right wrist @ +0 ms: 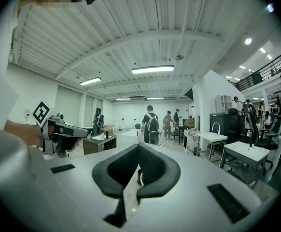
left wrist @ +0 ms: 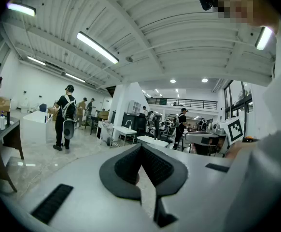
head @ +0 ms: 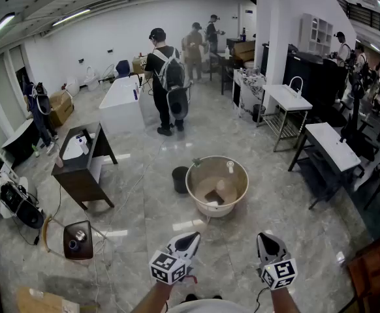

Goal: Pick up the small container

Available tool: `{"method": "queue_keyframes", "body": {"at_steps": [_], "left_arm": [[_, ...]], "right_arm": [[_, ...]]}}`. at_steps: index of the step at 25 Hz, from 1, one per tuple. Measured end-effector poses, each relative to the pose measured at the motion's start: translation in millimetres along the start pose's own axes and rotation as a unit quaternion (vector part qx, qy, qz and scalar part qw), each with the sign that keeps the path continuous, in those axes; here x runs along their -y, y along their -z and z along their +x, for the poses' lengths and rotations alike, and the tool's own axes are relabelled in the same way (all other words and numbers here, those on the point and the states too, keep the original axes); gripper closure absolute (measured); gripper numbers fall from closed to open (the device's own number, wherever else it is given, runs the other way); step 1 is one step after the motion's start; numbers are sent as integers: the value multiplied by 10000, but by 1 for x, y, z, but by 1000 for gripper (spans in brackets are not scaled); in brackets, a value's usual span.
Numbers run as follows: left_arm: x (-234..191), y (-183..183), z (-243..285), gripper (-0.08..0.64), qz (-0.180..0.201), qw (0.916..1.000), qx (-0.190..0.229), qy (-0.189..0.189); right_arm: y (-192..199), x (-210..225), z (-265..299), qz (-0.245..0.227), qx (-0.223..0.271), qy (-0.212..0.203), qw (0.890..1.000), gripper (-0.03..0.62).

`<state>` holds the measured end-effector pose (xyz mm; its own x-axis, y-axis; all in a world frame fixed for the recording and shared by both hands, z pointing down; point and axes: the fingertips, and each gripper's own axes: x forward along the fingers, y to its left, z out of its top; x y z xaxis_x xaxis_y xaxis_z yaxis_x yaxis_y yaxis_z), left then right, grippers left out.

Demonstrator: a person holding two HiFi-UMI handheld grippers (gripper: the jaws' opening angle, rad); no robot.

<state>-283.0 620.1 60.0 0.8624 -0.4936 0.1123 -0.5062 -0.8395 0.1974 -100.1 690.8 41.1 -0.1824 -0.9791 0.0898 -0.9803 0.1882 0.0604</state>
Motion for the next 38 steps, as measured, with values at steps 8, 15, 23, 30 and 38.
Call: {"method": "queue_keyframes", "body": {"at_steps": [8, 15, 23, 30, 38], "left_arm": [[-2, 4, -4, 546, -44, 10000, -33, -23], [-11, 8, -3, 545, -79, 9999, -92, -94], [-20, 13, 5, 473, -188, 9993, -207, -253], [-25, 16, 7, 334, -437, 9983, -201, -322], [-21, 18, 17, 214, -558, 9973, -124, -456]], "right_arm": [[-4, -4, -1, -14, 5, 9, 10000, 581], [-1, -8, 5, 62, -51, 40, 10000, 581], [10, 4, 8, 187, -187, 186, 9995, 514], [13, 16, 3, 375, -196, 214, 9989, 287], [21, 28, 1, 391, -257, 72, 9989, 209]]}}
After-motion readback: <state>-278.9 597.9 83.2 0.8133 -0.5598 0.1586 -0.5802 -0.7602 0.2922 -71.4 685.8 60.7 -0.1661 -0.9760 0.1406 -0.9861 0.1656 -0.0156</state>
